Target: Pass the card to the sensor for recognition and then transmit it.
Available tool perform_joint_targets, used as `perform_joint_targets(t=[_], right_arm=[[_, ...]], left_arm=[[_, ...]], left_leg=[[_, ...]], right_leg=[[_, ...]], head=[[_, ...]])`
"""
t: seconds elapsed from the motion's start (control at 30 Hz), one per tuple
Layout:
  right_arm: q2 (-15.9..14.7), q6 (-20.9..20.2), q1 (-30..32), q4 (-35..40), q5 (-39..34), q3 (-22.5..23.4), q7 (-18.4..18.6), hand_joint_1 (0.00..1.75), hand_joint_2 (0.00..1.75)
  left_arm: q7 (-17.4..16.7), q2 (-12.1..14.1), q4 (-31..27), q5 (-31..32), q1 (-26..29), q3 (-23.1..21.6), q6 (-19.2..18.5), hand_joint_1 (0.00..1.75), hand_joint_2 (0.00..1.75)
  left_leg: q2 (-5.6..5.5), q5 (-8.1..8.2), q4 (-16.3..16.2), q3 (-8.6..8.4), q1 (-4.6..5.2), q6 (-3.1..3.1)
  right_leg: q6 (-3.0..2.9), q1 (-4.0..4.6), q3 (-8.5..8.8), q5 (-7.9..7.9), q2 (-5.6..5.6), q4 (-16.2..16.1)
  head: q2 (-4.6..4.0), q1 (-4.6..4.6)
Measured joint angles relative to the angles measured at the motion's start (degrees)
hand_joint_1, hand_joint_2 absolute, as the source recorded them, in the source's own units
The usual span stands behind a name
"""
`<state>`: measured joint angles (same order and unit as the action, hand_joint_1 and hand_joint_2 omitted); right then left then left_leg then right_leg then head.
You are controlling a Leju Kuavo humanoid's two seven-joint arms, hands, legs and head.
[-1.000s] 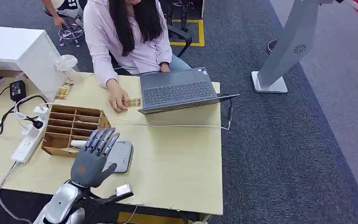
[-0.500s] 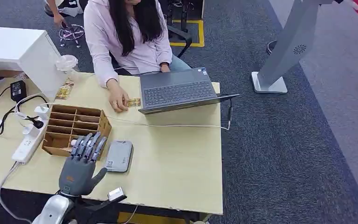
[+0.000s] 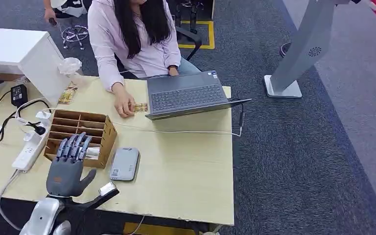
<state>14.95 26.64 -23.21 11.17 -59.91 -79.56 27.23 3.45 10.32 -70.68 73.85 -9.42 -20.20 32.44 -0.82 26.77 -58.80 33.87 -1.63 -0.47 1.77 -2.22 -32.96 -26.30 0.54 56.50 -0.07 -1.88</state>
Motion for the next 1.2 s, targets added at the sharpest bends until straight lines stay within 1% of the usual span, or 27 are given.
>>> perform_joint_targets(t=[0.43, 0.63, 0.87, 1.2], right_arm=[[0.0, 0.0, 0.0, 0.0, 0.3, 0.0, 0.2, 0.0, 1.75], [0.0, -0.9, 0.0, 0.0, 0.5, 0.0, 0.8, 0.0, 1.75], [0.0, -0.9, 0.0, 0.0, 0.5, 0.0, 1.3, 0.0, 1.75], [0.0, -0.9, 0.0, 0.0, 0.5, 0.0, 1.4, 0.0, 1.75]], left_arm=[[-0.4, -0.6, 2.4, 1.0, -1.1, 2.2, -0.5, 0.0, 1.75], [-1.1, -0.9, 6.6, 0.6, -4.1, 4.2, -2.1, 0.0, 1.75], [-0.5, -1.4, 11.5, 0.1, -6.8, 5.3, -2.1, 0.0, 1.75], [-1.2, -1.7, 13.5, 0.2, -7.7, 6.0, -2.1, 0.0, 1.75]], left_leg=[[0.0, 0.0, 0.0, 0.0, 0.0, 0.0], [-0.01, -0.01, 0.0, -0.01, 0.0, 0.0], [-0.01, -0.01, 0.0, 0.0, -0.01, -0.01], [-0.01, 0.0, 0.0, 0.0, -0.01, 0.0]], right_leg=[[0.0, 0.0, 0.0, 0.0, 0.0, 0.0], [0.0, 0.0, 0.0, 0.0, -0.01, 0.0], [0.0, 0.0, 0.0, 0.0, 0.0, 0.0], [0.0, 0.0, 0.0, 0.0, 0.0, 0.0]], head=[[0.0, 0.0], [0.0, 0.0], [0.0, 0.0], [0.0, 0.02]])
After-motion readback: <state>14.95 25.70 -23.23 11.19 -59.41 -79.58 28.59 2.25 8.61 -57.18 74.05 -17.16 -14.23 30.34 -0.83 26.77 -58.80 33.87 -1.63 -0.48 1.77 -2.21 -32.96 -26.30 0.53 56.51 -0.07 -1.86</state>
